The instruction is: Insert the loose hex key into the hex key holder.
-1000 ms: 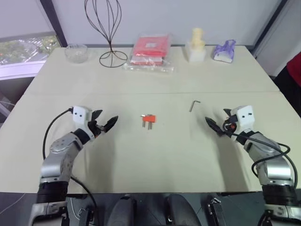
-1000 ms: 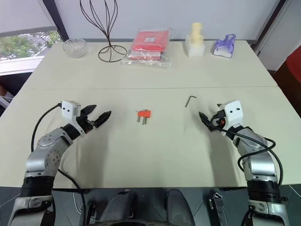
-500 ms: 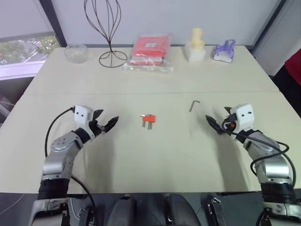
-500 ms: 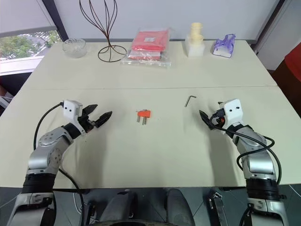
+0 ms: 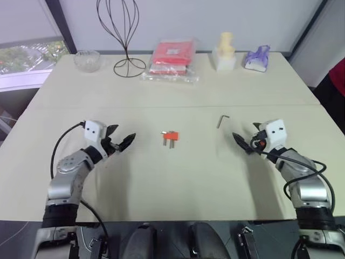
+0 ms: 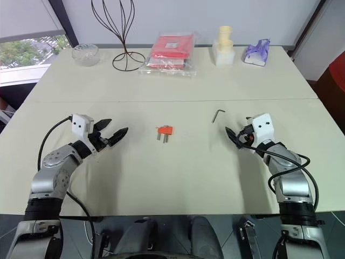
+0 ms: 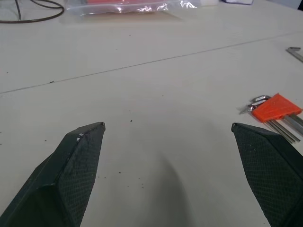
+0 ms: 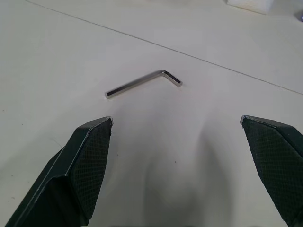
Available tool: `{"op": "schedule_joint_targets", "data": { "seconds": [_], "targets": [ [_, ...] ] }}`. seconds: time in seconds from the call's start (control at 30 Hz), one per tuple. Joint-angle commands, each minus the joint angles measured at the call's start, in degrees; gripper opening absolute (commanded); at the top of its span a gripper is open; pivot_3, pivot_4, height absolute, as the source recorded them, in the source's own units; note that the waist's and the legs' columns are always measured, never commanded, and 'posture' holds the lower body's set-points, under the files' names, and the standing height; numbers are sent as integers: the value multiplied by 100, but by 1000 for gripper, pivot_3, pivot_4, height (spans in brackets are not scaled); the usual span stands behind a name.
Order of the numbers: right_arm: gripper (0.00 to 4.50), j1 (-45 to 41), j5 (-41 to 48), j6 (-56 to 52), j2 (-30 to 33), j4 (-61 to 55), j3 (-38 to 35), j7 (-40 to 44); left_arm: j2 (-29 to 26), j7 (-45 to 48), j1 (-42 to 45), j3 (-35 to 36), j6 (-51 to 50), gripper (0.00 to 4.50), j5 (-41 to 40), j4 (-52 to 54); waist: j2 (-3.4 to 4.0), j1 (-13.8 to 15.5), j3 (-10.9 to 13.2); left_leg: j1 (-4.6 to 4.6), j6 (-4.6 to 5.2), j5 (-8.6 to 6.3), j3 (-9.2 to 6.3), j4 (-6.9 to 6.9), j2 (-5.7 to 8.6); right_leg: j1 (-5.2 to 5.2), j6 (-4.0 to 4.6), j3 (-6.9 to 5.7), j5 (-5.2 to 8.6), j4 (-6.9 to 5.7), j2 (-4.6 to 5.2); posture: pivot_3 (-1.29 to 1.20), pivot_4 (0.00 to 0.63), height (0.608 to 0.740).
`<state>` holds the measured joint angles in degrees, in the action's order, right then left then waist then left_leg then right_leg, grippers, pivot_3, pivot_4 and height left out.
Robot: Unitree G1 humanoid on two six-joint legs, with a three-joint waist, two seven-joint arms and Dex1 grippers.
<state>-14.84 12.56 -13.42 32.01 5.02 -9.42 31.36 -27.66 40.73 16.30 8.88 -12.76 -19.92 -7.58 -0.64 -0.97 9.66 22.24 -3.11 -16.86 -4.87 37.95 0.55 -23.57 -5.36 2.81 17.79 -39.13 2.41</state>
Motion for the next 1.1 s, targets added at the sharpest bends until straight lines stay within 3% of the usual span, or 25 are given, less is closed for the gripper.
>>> {"op": "schedule_joint_targets", "data": {
  "seconds": [0.03,0.23,0.47,0.7,1.07,1.1],
  "targets": [
    [4500,-357,17,134,41,-61,385,569,-504,584,372,-228,462,4471,330,-221,1,-25,1,-1,0,0,1,0,0,0,0,0,0,0,-8,0,150,740],
    [4500,-1062,-82,274,-16,214,1338,1748,-1243,1897,1021,-423,225,4471,132,-586,0,-24,4,-2,0,0,0,-1,-1,0,0,-4,0,0,-9,0,150,740],
    [4500,-2449,-594,1398,-801,2251,2076,2369,-1787,3021,1232,-721,-222,4471,81,-579,4,-135,10,-1,0,0,1,-1,0,0,0,-15,0,-2,-9,0,150,740],
    [4500,-3236,-901,2224,-1424,3866,2305,2749,-1653,2656,756,-539,-485,4471,-71,74,4,-181,13,2,-1,0,-5,-4,-1,-8,0,-14,0,-4,4,0,150,740],
    [4500,-4066,-1320,2986,-1894,5725,2294,2868,-1395,1953,101,-372,-773,4471,-248,887,4,-226,13,1,-1,0,-8,-3,-2,-9,0,-13,0,-8,8,0,150,740],
    [3956,-4100,-1339,3007,-1909,5801,2284,2901,-1389,1917,70,-365,-779,4500,-251,927,4,-235,13,1,-1,0,-8,-3,-2,-9,0,-13,0,-8,9,0,150,740]
  ]
}}
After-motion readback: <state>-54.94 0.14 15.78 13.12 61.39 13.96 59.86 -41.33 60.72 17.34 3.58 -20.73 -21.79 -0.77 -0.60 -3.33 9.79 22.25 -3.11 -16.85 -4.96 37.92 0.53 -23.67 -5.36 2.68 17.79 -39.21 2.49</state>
